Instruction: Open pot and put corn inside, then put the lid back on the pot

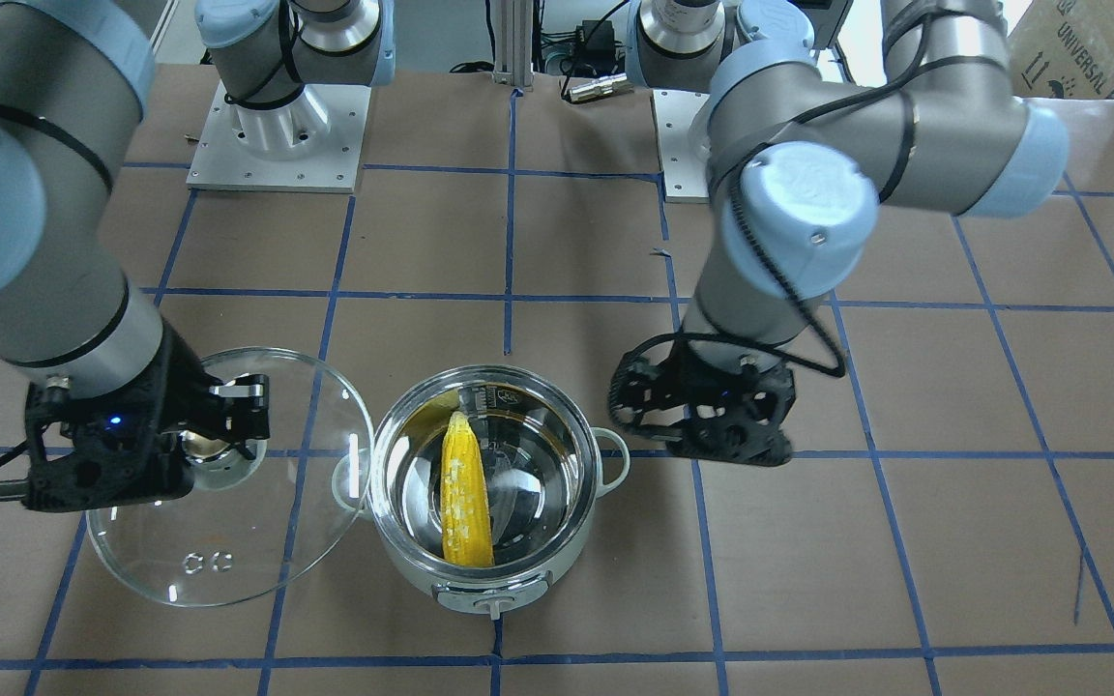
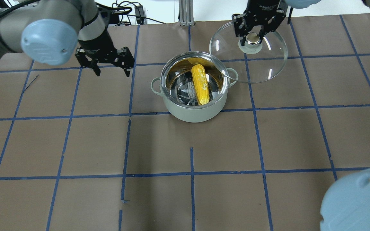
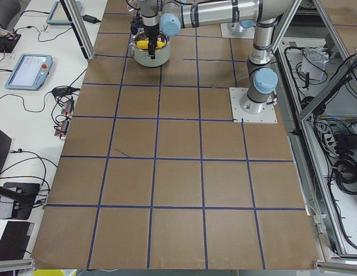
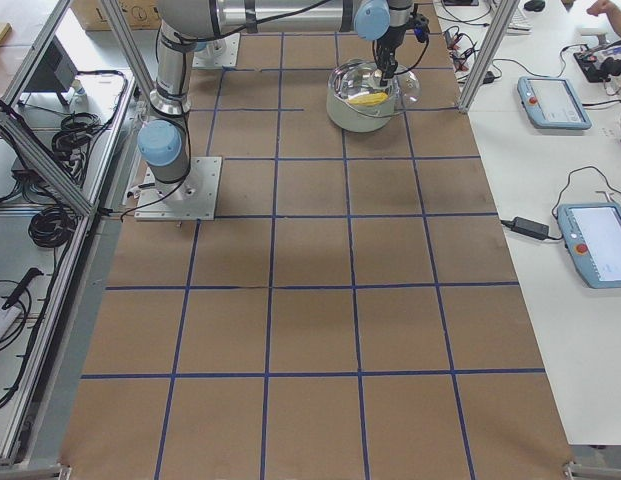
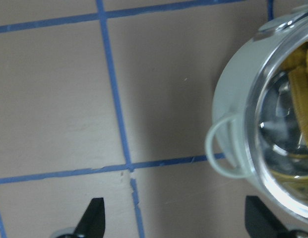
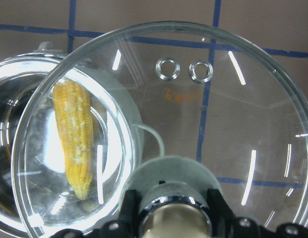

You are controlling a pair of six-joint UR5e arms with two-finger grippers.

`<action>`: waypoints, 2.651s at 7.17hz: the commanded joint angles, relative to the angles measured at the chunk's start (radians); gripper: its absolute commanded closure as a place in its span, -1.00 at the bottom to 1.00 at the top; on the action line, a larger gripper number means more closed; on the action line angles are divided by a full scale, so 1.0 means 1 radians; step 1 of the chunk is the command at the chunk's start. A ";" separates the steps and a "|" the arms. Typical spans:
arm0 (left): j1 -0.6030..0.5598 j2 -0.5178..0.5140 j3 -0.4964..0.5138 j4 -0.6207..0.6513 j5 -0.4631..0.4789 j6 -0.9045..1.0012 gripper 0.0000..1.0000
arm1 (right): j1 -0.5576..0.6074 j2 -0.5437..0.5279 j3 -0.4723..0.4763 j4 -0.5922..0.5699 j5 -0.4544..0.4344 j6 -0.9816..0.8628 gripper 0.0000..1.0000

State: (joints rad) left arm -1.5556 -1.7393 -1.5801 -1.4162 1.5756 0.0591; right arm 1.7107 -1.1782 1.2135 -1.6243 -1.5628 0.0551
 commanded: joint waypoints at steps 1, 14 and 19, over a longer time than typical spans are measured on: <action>0.042 0.084 -0.035 -0.064 0.007 0.007 -1.00 | 0.133 0.022 0.008 -0.042 0.004 0.187 0.63; 0.083 0.084 -0.012 -0.188 -0.003 0.008 -1.00 | 0.161 0.109 0.041 -0.209 0.006 0.261 0.64; 0.078 0.092 -0.015 -0.190 0.007 -0.019 -1.00 | 0.165 0.108 0.052 -0.206 0.010 0.265 0.62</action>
State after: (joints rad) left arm -1.4756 -1.6495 -1.5938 -1.6049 1.5773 0.0561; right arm 1.8748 -1.0704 1.2643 -1.8302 -1.5536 0.3196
